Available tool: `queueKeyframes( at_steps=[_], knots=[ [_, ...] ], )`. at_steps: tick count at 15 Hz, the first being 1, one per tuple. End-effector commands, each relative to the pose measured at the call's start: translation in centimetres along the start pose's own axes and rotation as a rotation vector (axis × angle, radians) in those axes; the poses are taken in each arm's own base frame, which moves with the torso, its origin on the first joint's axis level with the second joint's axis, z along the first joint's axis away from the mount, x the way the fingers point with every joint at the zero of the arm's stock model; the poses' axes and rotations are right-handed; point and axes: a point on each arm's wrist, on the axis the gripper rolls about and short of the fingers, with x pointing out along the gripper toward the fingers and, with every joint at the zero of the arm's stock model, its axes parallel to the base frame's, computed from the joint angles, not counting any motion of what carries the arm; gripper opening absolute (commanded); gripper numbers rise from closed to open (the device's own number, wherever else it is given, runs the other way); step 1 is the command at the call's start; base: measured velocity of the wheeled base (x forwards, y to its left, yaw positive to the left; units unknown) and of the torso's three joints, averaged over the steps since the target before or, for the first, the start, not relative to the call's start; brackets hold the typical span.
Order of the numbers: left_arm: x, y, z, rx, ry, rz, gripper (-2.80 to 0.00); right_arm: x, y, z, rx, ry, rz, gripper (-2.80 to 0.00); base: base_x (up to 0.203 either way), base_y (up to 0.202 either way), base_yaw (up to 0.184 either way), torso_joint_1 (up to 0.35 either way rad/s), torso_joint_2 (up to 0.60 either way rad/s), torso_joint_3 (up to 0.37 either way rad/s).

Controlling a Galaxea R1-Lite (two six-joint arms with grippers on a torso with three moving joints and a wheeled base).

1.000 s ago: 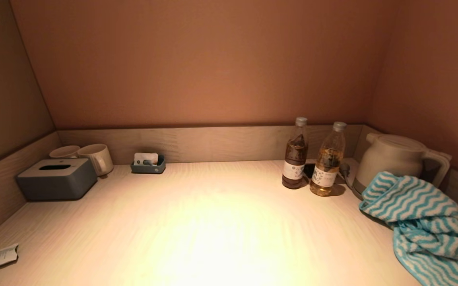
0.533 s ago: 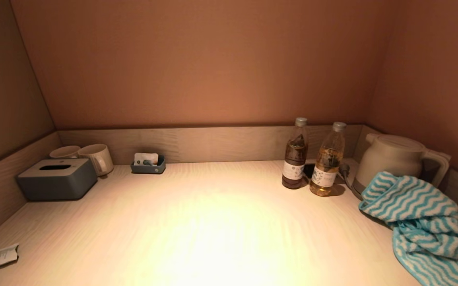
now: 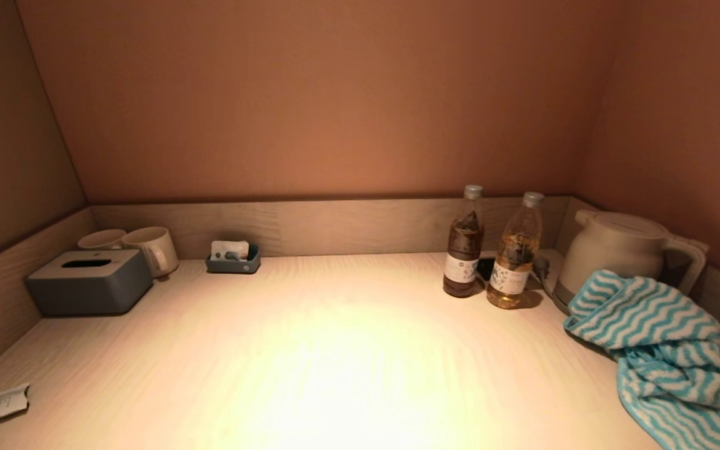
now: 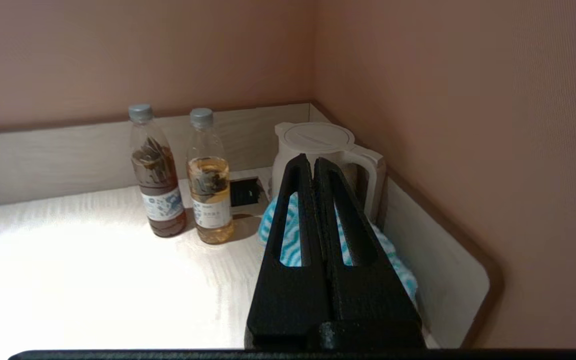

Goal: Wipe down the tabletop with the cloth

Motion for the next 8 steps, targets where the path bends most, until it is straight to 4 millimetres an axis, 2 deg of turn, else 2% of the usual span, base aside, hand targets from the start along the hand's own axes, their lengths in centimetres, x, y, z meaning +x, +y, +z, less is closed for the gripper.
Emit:
queueKeyframes(
  at_steps=[1,8],
  knots=[
    [0.0,0.0,0.0,-0.001,0.0,0.0,-2.8,-1.0,0.4,-0.2,0.055,-0.024,0.009,-2.8,0.0,0.0,0.0,0.0,0.0,0.0],
    [0.0,0.0,0.0,0.0,0.0,0.001,-2.8,-3.5,1.3,-1.7,0.201,-0.055,0.012,-2.8,0.0,0.0,0.0,0.0,0.0,0.0]
  ],
)
